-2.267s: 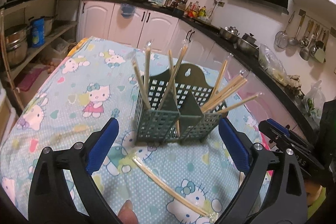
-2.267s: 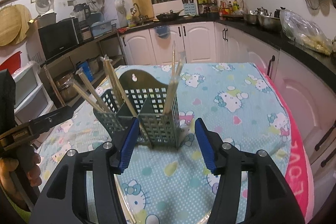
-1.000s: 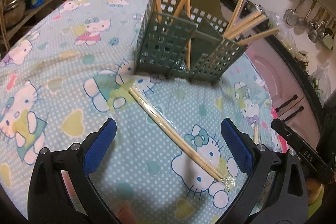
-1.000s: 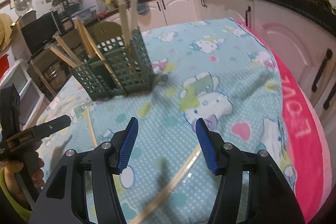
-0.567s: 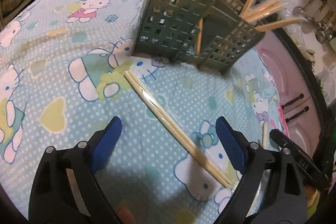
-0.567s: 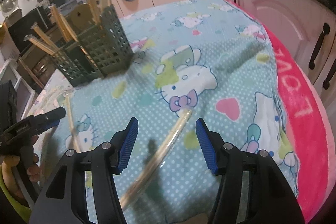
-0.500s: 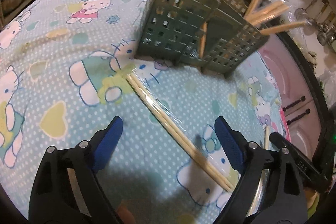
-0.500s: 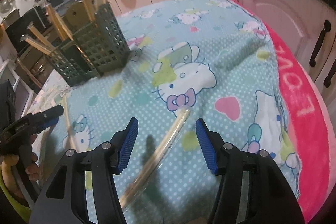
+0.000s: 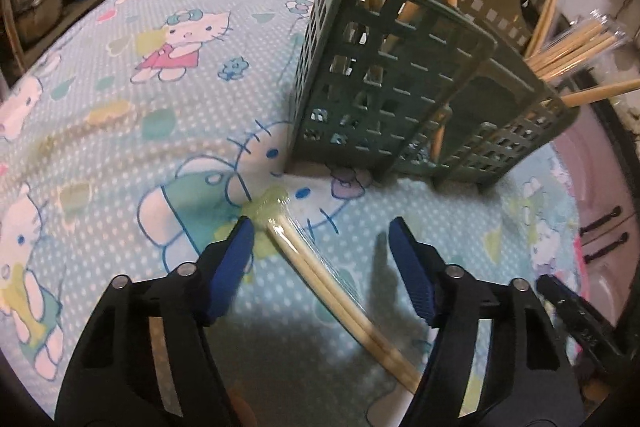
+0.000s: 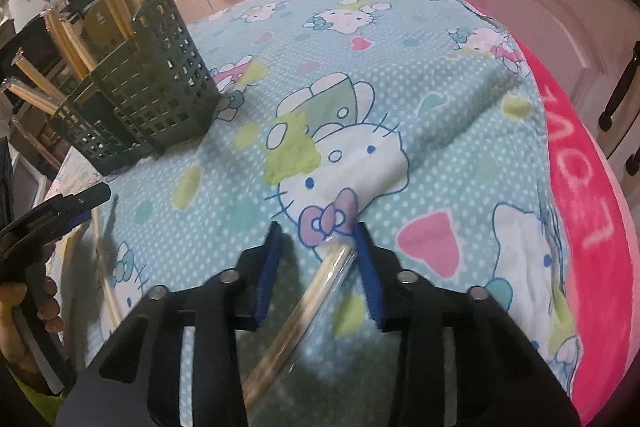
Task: Organize utensils
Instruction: 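Close the left gripper on a wrapped chopstick while the right gripper grasps the other, then lift the left gripper's chopstick over the caddy while the right gripper carries its chopstick there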
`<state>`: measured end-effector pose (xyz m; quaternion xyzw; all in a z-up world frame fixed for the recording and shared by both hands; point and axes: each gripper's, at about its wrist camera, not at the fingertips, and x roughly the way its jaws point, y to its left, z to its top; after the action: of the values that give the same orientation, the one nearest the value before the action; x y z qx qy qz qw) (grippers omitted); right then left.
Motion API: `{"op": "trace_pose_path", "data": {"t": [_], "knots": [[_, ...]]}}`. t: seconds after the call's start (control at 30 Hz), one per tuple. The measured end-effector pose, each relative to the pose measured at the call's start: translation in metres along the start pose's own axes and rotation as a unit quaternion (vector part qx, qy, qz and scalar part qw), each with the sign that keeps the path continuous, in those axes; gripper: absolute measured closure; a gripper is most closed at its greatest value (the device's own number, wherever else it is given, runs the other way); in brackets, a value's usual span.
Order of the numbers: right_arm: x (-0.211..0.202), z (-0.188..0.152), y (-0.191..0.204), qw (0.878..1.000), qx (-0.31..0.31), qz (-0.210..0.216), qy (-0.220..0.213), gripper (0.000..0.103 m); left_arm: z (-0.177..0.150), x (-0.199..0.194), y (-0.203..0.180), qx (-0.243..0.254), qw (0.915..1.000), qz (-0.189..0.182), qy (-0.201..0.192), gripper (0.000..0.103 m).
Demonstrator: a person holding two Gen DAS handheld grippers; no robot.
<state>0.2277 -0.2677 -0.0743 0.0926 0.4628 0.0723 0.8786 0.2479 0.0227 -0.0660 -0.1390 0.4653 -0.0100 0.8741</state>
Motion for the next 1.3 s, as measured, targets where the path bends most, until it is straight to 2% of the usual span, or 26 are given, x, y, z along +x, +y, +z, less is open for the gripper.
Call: {"op": "trace_pose_path", "data": {"t": [0.03, 0.1, 0.13, 0.2, 0.3, 0.47, 0.7, 1.0, 1.3], "knots": [[0.001, 0.001, 0.000, 1.000, 0.000, -0.002, 0.000, 0.082, 0.001, 0.000, -0.001, 0.003, 1.0000, 0.008, -0.001, 0.051], [0.001, 0.002, -0.001, 1.000, 0.000, -0.002, -0.001, 0.090, 0.002, 0.001, -0.003, 0.011, 0.9995, 0.030, -0.004, 0.068], [0.001, 0.002, -0.001, 1.000, 0.000, -0.003, -0.001, 0.092, 0.002, 0.001, -0.003, 0.013, 0.9992, 0.038, -0.006, 0.072], [0.000, 0.003, -0.002, 1.000, 0.002, 0.000, -0.004, 0.093, 0.002, 0.000, -0.001, 0.014, 0.9989, 0.043, -0.011, 0.089], [-0.003, 0.004, -0.001, 1.000, 0.004, 0.006, -0.009, 0.094, 0.003, -0.005, 0.005, 0.005, 0.9996, 0.026, -0.013, 0.097], [-0.017, 0.009, 0.000, 1.000, 0.004, 0.019, -0.021, 0.095, 0.004, -0.028, 0.009, 0.004, 0.9994, -0.019, -0.029, 0.099], [-0.043, 0.015, 0.013, 0.998, -0.016, 0.046, -0.050, 0.095, 0.014, -0.064, -0.017, 0.031, 0.9955, -0.059, -0.068, 0.100], [-0.086, 0.029, 0.047, 0.989, -0.059, 0.097, -0.098, 0.097, 0.029, -0.111, -0.032, 0.057, 0.9888, -0.084, -0.109, 0.101], [-0.118, 0.048, 0.083, 0.978, -0.098, 0.123, -0.138, 0.097, 0.046, -0.148, -0.036, 0.070, 0.9820, -0.096, -0.147, 0.101]]}}
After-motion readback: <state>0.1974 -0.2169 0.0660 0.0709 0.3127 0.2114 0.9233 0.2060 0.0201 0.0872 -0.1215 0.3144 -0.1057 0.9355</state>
